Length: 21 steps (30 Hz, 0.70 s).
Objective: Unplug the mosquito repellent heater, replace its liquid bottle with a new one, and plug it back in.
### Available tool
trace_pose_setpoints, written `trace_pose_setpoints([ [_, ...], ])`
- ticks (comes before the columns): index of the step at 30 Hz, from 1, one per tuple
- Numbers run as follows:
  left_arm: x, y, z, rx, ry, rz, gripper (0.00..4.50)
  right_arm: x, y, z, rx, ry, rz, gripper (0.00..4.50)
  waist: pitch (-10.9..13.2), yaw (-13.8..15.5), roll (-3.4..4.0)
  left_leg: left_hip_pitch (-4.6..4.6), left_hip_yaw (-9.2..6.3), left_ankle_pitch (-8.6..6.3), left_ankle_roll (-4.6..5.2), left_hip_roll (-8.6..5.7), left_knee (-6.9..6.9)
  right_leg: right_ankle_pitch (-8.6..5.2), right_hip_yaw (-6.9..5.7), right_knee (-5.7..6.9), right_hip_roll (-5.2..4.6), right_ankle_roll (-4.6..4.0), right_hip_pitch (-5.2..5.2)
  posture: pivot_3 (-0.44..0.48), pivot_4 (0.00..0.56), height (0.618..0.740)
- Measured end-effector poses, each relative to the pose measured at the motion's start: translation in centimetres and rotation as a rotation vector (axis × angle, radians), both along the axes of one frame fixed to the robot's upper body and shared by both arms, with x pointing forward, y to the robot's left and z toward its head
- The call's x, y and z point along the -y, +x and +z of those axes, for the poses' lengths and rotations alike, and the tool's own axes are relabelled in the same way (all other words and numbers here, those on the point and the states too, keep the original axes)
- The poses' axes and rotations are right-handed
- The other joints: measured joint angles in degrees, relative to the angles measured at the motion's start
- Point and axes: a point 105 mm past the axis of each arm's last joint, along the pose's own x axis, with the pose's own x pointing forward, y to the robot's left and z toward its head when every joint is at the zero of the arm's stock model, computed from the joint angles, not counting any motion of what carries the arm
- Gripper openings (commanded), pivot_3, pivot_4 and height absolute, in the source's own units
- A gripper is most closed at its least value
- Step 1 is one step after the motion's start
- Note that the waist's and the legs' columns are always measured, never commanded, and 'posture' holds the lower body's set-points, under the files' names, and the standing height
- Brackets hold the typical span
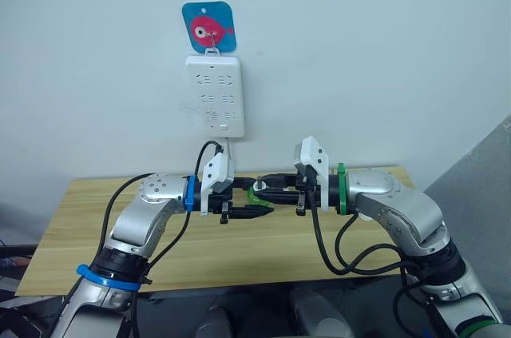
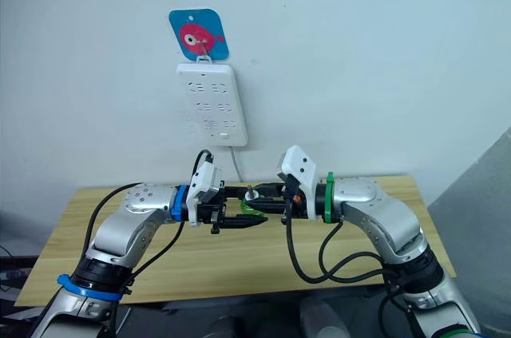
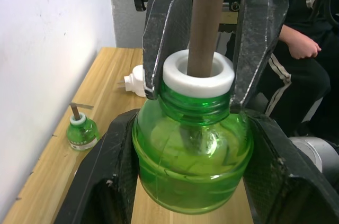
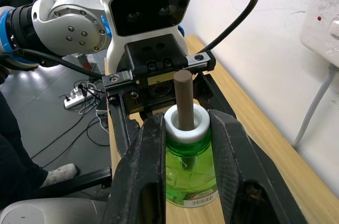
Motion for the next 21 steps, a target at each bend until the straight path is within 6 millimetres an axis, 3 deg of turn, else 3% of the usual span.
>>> trace_pose_setpoints([
  [6, -0.2, 0.8, 0.3, 0.009, -0.023, 0.041, 4.22, 0.6, 0.5, 0.6, 0.003, 0.028, -0.022, 0.81, -0.6, -0.1, 0.03, 0.01, -0.02, 0.0, 0.0, -0.01, 0.03, 0.0, -0.01, 0.0, 0.0, 0.01, 0.04, -0.216, 0.037, 0.74],
  [15, -2.1, 1.2, 0.8, -0.271, -0.187, 0.227, 4.25, 2.8, 1.8, 3.0, -0.14, 0.274, -0.163, 0.8, -1.1, -0.8, -0.04, 0.01, -0.14, 0.0, 0.01, 0.0, 0.04, 0.01, -0.09, 0.08, 0.0, 0.01, 0.07, -0.201, 0.026, 0.74],
  [21, -1.5, 0.9, 4.0, -0.47, -0.434, 0.254, 4.25, 3.4, 2.4, 3.8, -0.32, 0.514, -0.28, 0.8, -1.8, -0.8, 0.01, 0.01, -0.2, 0.01, 0.01, -0.01, 0.07, 0.01, -0.14, 0.15, 0.0, 0.01, 0.09, -0.189, 0.018, 0.74],
])
